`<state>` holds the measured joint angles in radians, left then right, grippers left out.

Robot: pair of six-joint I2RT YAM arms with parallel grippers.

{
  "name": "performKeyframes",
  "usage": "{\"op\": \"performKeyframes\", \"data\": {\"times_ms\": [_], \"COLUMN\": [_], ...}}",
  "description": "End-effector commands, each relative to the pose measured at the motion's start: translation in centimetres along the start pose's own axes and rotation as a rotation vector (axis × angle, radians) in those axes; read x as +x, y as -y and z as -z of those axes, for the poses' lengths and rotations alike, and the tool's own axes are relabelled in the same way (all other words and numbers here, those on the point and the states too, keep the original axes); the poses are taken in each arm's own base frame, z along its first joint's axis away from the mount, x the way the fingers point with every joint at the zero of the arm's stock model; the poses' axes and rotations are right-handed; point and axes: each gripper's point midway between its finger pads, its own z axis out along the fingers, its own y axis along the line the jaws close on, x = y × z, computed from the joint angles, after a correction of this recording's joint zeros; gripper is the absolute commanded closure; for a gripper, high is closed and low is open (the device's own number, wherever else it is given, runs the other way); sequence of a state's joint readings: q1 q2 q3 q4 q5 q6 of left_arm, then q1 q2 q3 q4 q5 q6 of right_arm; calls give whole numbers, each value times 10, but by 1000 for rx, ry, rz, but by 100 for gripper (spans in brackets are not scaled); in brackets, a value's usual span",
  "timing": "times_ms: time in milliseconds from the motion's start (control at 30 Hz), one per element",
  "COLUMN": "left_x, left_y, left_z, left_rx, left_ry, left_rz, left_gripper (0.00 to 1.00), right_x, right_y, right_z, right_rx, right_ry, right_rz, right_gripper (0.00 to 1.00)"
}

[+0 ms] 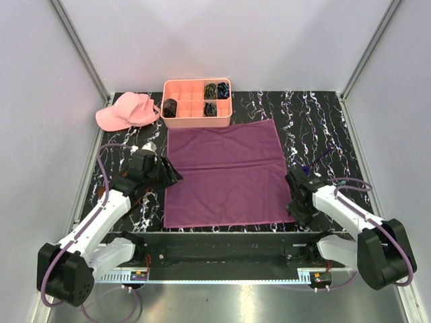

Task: Fold the napkin into a case and place the utensils inside
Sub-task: Pick up the flattened napkin from the center of the board.

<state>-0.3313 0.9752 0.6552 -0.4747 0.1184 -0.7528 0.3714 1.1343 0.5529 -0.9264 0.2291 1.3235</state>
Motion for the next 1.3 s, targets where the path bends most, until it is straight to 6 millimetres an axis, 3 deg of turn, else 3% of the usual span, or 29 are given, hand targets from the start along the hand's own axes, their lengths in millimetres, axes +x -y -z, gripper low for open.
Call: {"op": "performKeyframes", "data": {"times_ms": [0,200,367,500,600,633,800,867,900,933,1033,1100,1267], "left_x": [-13,4,10,18,23,25,52,57,56,55,42,31,32], "left_y": [-13,-47,-56,-53,-59,-62,-79,-79,-78,-70,-40,-24,-26], "left_z": [6,7,13,20,23,24,17,14,13,11,6,0,-31], "left_rx": [-86,-182,-211,-186,-210,-219,-264,-253,-243,-202,-53,21,8], "left_ry": [24,18,18,-6,-12,-12,-91,-108,-105,-110,-102,-79,-122], "left_rz": [68,157,180,202,205,208,248,254,251,242,205,189,236], "left_gripper": [45,46,37,32,32,32,33,34,35,39,51,51,58], "right_x": [-17,-20,-16,-17,-16,-17,-25,-25,-15,-14,-4,-6,-10], "right_y": [-8,-10,-17,-19,-26,-33,-37,-53,-54,-66,-74,-80,-94], "right_z": [3,2,2,2,3,3,5,3,-4,-5,-11,-8,-7], "right_rx": [23,42,32,48,24,-2,-40,-129,-159,-207,-235,-243,-277], "right_ry": [71,84,59,59,53,54,90,91,52,44,-3,3,15], "right_rz": [-72,-95,-112,-126,-145,-147,-165,-149,-117,-124,-75,-21,13], "right_gripper": [50,55,55,56,63,70,79,82,82,82,82,81,79]}}
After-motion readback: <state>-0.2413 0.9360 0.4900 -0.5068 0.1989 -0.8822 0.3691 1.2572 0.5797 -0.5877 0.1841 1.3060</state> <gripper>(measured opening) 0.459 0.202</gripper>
